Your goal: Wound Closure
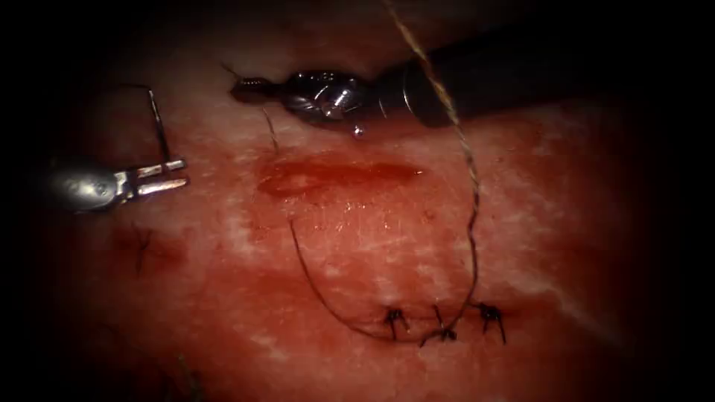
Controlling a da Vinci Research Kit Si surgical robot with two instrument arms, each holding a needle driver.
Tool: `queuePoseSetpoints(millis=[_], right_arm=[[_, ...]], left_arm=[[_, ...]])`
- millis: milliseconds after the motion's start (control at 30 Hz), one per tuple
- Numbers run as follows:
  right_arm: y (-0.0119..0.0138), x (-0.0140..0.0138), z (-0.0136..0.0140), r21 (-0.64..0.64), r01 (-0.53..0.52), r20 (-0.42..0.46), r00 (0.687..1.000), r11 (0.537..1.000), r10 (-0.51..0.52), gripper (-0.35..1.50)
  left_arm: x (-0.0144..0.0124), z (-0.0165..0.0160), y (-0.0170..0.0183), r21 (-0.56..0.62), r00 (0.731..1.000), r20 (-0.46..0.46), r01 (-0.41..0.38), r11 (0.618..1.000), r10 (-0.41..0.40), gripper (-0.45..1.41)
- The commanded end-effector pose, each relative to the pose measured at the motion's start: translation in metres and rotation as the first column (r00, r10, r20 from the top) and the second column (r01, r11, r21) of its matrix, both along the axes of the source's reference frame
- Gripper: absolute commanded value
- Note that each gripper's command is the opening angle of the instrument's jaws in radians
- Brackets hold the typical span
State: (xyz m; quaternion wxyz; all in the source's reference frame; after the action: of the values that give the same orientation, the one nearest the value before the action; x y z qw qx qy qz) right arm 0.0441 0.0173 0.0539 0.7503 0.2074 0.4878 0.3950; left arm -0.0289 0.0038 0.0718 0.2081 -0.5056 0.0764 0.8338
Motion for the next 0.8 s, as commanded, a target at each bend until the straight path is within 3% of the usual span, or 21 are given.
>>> queuePoseSetpoints(millis=[33,333,800], right_arm=[[-0.0005,0.0005,-0.0001,-0.004,0.001,-0.007,1.0,1.0,-0.001,-0.35],[0.0009,-0.0006,-0.0059,-0.096,-0.021,-0.066,0.998,0.995,0.015,-0.35],[0.0014,-0.0008,-0.0079,-0.117,-0.045,-0.098,0.995,0.992,0.034,-0.35]], left_arm=[[-0.0004,0.0006,-0.0008,0.003,1.0,0.002,-0.002,1.0,0.002,-0.45],[-0.0004,0.0007,-0.0007,0.002,1.0,0.002,-0.003,1.0,0.003,-0.45],[-0.0004,0.0013,-0.0008,0.001,1.0,-0.002,-0.007,1.0,0.007,-0.45]])
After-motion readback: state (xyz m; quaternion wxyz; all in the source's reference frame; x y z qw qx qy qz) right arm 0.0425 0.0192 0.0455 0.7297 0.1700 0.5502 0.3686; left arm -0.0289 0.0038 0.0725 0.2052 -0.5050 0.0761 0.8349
